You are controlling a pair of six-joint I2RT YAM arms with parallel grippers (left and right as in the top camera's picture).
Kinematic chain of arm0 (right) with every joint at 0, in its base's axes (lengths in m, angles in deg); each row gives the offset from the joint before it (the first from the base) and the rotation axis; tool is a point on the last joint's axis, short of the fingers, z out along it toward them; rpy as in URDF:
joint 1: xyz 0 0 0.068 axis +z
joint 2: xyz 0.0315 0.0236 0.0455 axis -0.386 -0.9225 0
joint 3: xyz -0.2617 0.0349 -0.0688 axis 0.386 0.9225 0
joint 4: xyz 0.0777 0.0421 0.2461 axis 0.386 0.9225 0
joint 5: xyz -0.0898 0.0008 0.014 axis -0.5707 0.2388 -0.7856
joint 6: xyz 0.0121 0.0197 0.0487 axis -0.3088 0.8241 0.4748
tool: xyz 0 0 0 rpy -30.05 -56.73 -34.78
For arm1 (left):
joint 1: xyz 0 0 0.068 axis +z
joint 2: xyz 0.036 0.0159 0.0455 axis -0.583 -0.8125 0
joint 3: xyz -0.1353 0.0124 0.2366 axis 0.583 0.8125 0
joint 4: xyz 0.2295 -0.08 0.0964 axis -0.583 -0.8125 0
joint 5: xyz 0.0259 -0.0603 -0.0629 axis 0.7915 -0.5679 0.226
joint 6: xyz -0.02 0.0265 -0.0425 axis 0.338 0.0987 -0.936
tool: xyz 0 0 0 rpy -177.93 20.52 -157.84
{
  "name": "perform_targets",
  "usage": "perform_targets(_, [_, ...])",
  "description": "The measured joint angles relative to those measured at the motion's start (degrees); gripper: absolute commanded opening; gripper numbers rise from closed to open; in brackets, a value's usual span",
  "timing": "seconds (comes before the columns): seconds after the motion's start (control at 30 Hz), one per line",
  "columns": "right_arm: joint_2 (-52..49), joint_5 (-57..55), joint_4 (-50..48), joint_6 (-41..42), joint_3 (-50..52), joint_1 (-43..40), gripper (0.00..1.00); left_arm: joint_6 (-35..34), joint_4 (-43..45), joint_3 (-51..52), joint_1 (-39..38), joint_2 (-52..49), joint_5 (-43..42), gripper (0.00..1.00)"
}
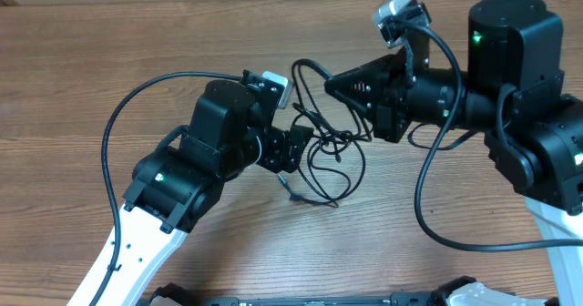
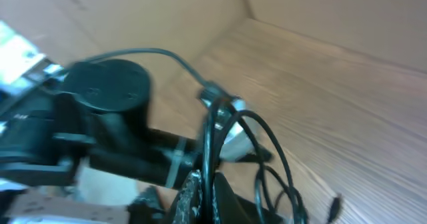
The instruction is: Untangle cables
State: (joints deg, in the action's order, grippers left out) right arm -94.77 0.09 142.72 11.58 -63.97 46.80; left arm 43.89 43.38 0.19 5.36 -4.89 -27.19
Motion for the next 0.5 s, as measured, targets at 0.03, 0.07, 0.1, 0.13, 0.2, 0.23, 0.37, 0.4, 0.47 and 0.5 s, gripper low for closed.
perform_targets(0.03, [0.0,1.44,-0.94,0.63,-0.02,0.0,0.04,0.0,0.07,0.0,0.0,0.0,-0.13,0.83])
perform_targets(0.07, [0.0,2.32,-1.4,1.2,-0.04,0.0,0.04,0.0,0.13,0.0,0.0,-0.02,-0.31,0.81])
perform_targets(0.1, [0.0,3.37,-1.9,1.84,-0.04,0.0,0.04,-0.07,0.17,0.0,0.0,-0.09,-0.52,0.78])
perform_targets(0.13, [0.0,4.33,-2.32,2.47,-0.04,0.0,0.04,-0.22,0.2,0.0,0.0,-0.17,-0.7,0.72])
perform_targets(0.2, [0.0,6.71,-3.41,3.63,-0.07,-0.02,0.04,-0.55,0.26,0.0,0.0,-0.5,-0.92,0.57])
perform_targets(0.23, [0.0,8.28,-4.09,4.37,-0.04,0.0,0.04,-0.5,0.31,0.0,0.0,-0.68,-0.98,0.38])
perform_targets(0.37, [0.0,14.38,-7.06,6.91,-0.07,0.0,0.04,-0.31,0.35,0.0,0.0,-1.42,-1.14,0.04])
perform_targets(0.4, [0.0,15.43,-7.39,7.34,-0.09,-0.02,0.04,-0.2,0.35,0.0,0.0,-1.62,-1.16,0.04])
perform_targets(0.47, [0.0,16.74,-7.41,7.93,-0.11,-0.02,0.04,-0.22,0.28,0.0,0.0,-1.88,-1.16,0.04])
perform_targets(0.5, [0.0,16.81,-7.28,8.0,-0.11,-0.02,0.04,-0.22,0.17,0.0,0.0,-2.01,-1.16,0.04])
